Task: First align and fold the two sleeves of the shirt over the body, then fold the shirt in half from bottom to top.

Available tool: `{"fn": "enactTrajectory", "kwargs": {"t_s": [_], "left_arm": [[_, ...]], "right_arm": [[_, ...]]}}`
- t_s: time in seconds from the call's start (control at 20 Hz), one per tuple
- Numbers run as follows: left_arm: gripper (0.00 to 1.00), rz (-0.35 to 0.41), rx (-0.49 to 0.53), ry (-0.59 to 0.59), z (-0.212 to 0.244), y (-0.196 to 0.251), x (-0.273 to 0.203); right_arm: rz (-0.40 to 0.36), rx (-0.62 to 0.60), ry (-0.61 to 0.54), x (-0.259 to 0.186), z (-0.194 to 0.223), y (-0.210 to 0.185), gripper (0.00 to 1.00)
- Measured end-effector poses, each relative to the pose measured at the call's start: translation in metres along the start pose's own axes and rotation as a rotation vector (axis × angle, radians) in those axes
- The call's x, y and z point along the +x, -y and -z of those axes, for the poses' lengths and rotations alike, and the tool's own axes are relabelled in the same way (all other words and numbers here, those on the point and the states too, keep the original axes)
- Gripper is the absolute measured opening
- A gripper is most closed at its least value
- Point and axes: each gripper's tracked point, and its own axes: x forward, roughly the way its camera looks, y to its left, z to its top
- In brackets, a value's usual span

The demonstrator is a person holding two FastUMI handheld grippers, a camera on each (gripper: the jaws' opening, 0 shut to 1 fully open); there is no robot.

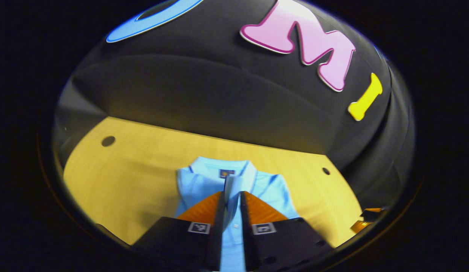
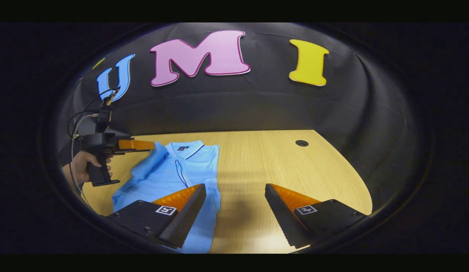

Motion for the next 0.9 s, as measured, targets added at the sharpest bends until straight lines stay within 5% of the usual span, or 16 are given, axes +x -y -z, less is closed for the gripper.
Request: {"fn": "enactTrajectory", "kwargs": {"t_s": [0.05,0.2,0.25,0.6,0.9], "left_arm": [[0.43,0.006,-0.001,-0.004,0.004,0.003,-0.004],[0.74,0.003,0.013,0.007,0.015,0.006,-0.03],[0.94,-0.014,0.03,0.017,0.018,0.002,-0.044],[0.97,-0.108,0.157,0.078,0.059,-0.013,-0.178],[0.97,-0.146,0.177,-0.031,0.152,-0.027,-0.259]], "right_arm": [[-0.001,0.01,-0.011,-0.006,0.002,0.001,0.98],[-0.004,0.022,-0.017,-0.027,0.013,-0.007,1.0],[-0.007,0.02,-0.016,-0.034,0.016,-0.012,1.0],[-0.049,0.009,-0.055,-0.091,0.058,-0.051,0.99],[-0.052,0.003,-0.139,-0.133,0.118,-0.07,0.99]]}}
